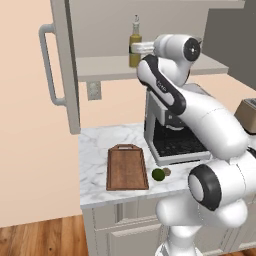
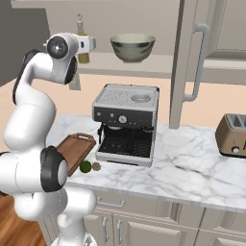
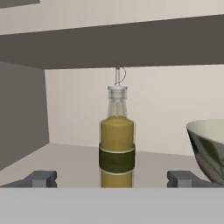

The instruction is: Open the cabinet. Place the bowl and condiment on the counter. Then place the lime and garlic on the cutting board.

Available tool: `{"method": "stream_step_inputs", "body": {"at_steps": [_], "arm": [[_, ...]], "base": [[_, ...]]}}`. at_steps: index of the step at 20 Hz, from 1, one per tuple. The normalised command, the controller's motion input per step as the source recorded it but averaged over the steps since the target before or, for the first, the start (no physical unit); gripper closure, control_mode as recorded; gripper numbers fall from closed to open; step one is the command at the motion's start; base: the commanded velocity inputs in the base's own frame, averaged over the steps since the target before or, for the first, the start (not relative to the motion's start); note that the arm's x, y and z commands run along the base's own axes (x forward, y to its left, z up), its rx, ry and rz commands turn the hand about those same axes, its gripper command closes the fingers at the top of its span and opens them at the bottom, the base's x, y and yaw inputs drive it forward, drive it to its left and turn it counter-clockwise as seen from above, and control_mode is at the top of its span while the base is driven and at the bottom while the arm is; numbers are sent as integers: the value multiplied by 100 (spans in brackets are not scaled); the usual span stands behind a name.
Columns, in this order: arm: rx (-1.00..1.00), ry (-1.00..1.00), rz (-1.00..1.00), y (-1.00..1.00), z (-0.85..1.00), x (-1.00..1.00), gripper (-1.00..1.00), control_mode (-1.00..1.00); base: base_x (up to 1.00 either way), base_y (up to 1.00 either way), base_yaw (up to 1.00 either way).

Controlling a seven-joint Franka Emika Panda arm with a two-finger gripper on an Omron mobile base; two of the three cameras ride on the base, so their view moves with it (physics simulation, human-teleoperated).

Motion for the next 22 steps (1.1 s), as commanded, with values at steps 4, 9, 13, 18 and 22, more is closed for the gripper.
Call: {"method": "stream_step_inputs", "body": {"at_steps": [4,9,13,18,22], "arm": [[0,0,0,0,0,38,-100,-100],[0,0,0,6,0,36,-100,-100],[-2,0,0,9,-5,39,-100,-100],[-1,0,0,3,-2,41,-100,-100],[0,1,0,0,-3,39,-100,-100]], "base": [[0,0,0],[0,0,0],[0,0,0],[0,0,0],[0,0,0]]}}
